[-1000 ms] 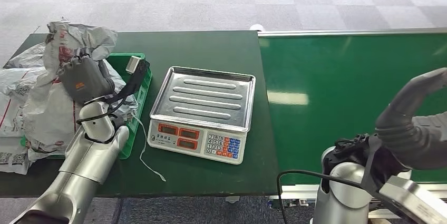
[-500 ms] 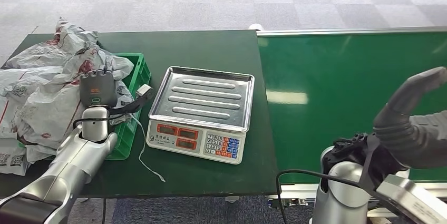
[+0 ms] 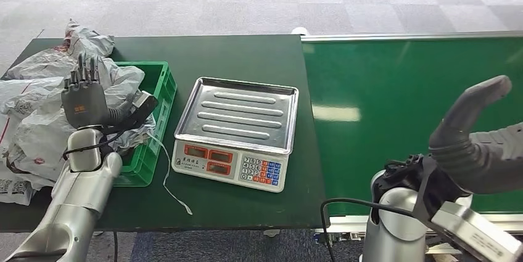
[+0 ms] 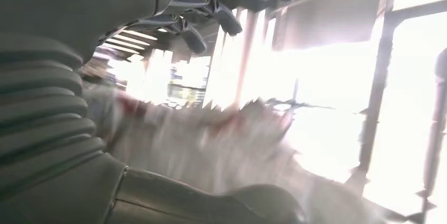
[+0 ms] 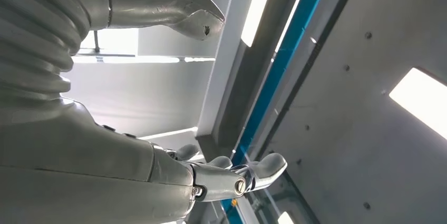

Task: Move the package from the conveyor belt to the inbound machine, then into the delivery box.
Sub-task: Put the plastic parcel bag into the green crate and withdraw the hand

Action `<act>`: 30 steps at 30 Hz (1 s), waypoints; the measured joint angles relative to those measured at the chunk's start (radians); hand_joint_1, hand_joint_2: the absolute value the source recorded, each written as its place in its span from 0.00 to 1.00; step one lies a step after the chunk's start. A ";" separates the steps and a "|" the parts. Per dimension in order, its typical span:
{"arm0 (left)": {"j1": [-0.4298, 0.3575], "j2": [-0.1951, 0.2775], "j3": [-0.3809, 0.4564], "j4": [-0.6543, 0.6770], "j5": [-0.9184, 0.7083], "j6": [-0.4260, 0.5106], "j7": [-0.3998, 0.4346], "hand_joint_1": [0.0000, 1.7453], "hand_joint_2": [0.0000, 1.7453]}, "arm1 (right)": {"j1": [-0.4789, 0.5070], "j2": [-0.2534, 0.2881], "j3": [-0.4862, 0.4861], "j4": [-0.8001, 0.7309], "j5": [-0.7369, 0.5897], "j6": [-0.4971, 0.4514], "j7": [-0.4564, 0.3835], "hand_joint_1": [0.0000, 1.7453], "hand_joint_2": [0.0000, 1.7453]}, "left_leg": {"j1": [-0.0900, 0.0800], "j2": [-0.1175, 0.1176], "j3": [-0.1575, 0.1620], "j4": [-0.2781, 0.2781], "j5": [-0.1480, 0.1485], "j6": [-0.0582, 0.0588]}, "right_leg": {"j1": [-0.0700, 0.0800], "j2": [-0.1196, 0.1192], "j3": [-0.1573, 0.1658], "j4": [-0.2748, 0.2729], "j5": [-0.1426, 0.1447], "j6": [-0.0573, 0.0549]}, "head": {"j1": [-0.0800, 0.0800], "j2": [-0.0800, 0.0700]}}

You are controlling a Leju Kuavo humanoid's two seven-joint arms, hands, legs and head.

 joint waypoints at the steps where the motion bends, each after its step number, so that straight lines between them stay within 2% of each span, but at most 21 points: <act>1: 0.003 -0.044 0.109 -0.081 0.071 0.001 -0.191 0.00 0.00 | -0.001 0.000 0.000 0.006 0.000 0.000 0.000 0.00 1.00 | 0.000 0.001 -0.001 0.000 0.000 0.000 | 0.000 0.000 0.000 0.000 0.000 0.000 | 0.000 0.000; 3: 0.002 -0.130 0.328 -0.226 0.268 0.003 -0.558 0.00 0.00 | -0.003 0.000 0.000 0.019 0.000 0.000 0.000 0.00 1.00 | -0.001 0.007 0.001 0.000 -0.003 0.001 | -0.002 0.006 0.000 0.000 0.001 0.001 | 0.000 0.000; 4: 0.007 -0.168 0.417 -0.301 0.381 0.003 -0.671 0.00 0.00 | -0.004 0.000 0.000 0.026 0.001 0.000 0.000 0.00 1.00 | -0.001 0.011 0.003 0.000 -0.004 0.001 | -0.002 0.010 0.000 0.000 0.001 0.001 | 0.000 0.000; 5: 0.018 -0.200 0.482 -0.377 0.487 0.003 -0.729 0.00 0.00 | -0.004 0.000 0.000 0.033 0.003 0.000 0.000 0.00 1.00 | -0.001 0.015 0.005 0.000 -0.006 0.001 | -0.003 0.013 0.000 0.000 0.001 0.001 | 0.000 0.000; 6: 0.032 -0.231 0.523 -0.452 0.575 0.003 -0.736 0.00 0.00 | -0.005 0.000 0.000 0.039 0.006 0.000 0.001 0.00 1.00 | -0.001 0.016 0.006 0.000 -0.006 0.001 | -0.002 0.015 0.001 0.000 0.000 0.001 | -0.001 0.000; 8: 0.064 -0.278 0.538 -0.582 0.690 0.002 -0.716 0.00 0.00 | -0.008 0.001 0.000 0.049 0.012 0.000 0.000 0.00 1.00 | -0.001 0.011 0.006 0.000 -0.006 0.002 | -0.001 0.010 0.002 0.000 -0.002 0.002 | 0.000 0.000; 11: 0.113 -0.327 0.451 -0.749 0.758 0.002 -0.701 0.00 0.00 | -0.011 0.001 0.000 0.064 0.027 0.000 0.000 0.00 1.00 | 0.000 -0.001 0.004 0.000 -0.006 0.002 | 0.000 -0.002 0.006 0.000 -0.005 0.002 | 0.000 0.000; 14: 0.151 -0.358 0.366 -0.873 0.791 0.002 -0.696 0.00 0.00 | -0.013 0.001 0.000 0.075 0.040 0.000 0.001 0.00 1.00 | 0.000 -0.003 0.004 0.000 -0.006 0.003 | -0.001 -0.004 0.007 0.000 -0.005 0.003 | 0.000 0.000; 18: 0.198 -0.377 0.265 -0.974 0.842 0.002 -0.693 0.00 1.00 | -0.013 0.002 0.000 0.083 0.036 0.000 0.001 0.00 1.00 | 0.000 -0.003 0.004 0.000 -0.006 0.003 | -0.001 -0.004 0.007 0.000 -0.005 0.003 | 0.000 0.000; 21: 0.244 -0.372 0.161 -1.017 0.939 -0.002 -0.691 0.00 1.00 | -0.012 0.002 0.004 0.095 -0.030 0.000 0.001 0.00 1.00 | 0.000 -0.003 0.004 0.000 -0.006 0.003 | -0.001 -0.004 0.007 0.000 -0.005 0.003 | 0.000 0.000; 24: 0.290 -0.332 0.020 -1.022 1.054 -0.045 -0.657 0.00 1.00 | -0.005 0.001 0.053 0.128 -0.166 0.006 0.004 0.00 1.00 | 0.000 -0.003 0.004 0.000 -0.006 0.003 | 0.000 -0.004 0.007 0.000 -0.005 0.003 | 0.000 0.000; 27: 0.331 -0.277 -0.119 -1.014 1.139 -0.223 -0.585 0.00 1.00 | 0.015 -0.020 0.145 0.161 -0.291 0.068 0.039 0.00 1.00 | 0.000 -0.003 0.004 0.000 -0.006 0.003 | 0.000 -0.004 0.006 0.000 -0.005 0.002 | 0.000 0.000; 28: 0.346 -0.263 -0.157 -1.009 1.159 -0.290 -0.572 0.00 1.00 | 0.023 -0.030 0.172 0.170 -0.319 0.096 0.050 0.00 1.00 | 0.000 -0.003 0.004 0.000 -0.006 0.003 | 0.000 -0.004 0.006 0.000 -0.005 0.002 | 0.000 0.000; 30: 0.370 -0.247 -0.209 -0.998 1.176 -0.365 -0.573 0.00 1.00 | 0.036 -0.042 0.206 0.187 -0.342 0.132 0.054 0.00 1.00 | 0.000 -0.003 0.004 0.000 -0.006 0.003 | 0.000 -0.004 0.006 0.000 -0.005 0.002 | 0.000 0.000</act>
